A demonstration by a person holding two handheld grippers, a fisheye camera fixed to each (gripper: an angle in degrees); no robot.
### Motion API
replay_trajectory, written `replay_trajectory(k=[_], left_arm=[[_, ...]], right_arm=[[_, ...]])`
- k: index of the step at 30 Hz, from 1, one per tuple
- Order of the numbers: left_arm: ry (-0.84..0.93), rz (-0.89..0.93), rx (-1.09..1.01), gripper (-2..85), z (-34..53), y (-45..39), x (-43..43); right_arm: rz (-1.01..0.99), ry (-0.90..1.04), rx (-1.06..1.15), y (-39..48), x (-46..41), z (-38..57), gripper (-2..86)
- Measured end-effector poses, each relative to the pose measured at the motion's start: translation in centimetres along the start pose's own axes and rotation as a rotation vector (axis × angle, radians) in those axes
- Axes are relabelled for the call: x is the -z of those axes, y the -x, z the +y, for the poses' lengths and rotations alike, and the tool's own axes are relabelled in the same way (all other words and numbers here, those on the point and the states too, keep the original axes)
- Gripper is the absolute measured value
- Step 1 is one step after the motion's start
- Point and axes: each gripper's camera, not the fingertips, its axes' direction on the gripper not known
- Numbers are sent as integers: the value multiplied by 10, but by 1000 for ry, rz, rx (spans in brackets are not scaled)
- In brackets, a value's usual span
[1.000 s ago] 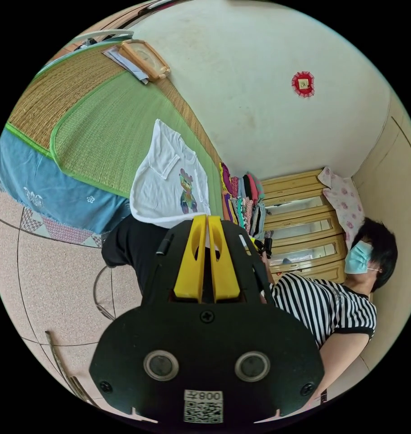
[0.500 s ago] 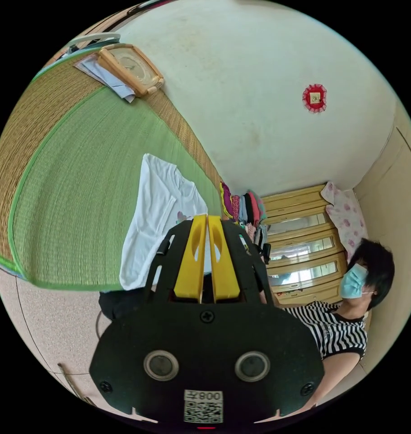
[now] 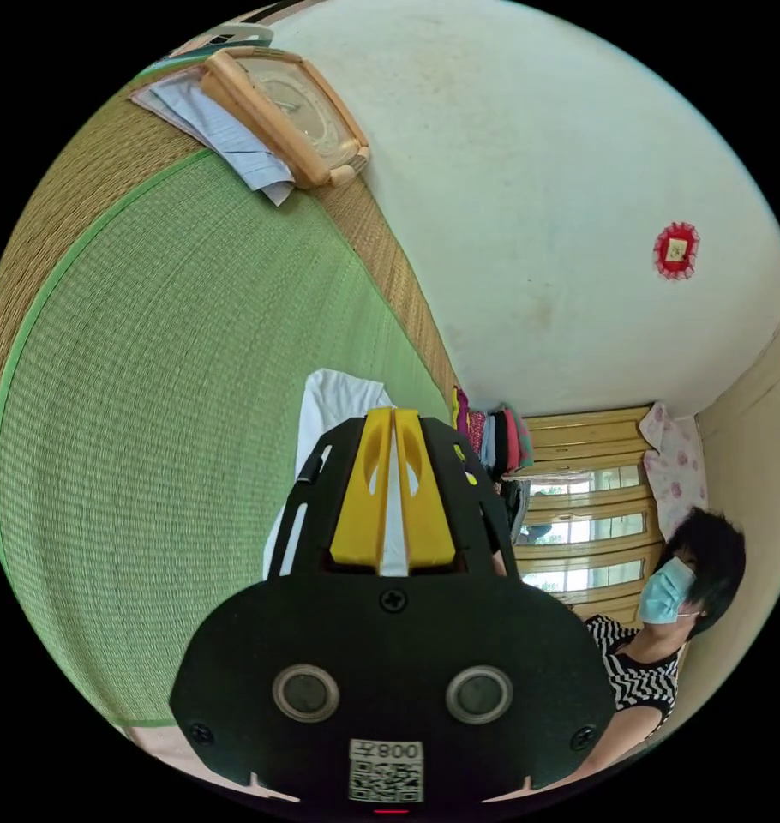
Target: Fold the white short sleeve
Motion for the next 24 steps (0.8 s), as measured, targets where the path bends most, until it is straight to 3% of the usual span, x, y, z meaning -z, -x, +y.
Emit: replay_trajectory(k=[9, 18, 21, 24], left_arm=[[26, -77, 70, 5, -97, 26, -66], [-104, -33, 70, 2, -122, 26, -84], [35, -12, -51, 2, -115, 1, -124], [209, -122, -171, 1, -111, -24, -178]], right_arm=[[3, 56, -132, -50, -29, -85, 11], [-40, 34, -161, -67, -24, -116, 14], [-58, 8, -165, -69, -20, -121, 14], [-53, -4, -153, -66, -20, -128, 14]])
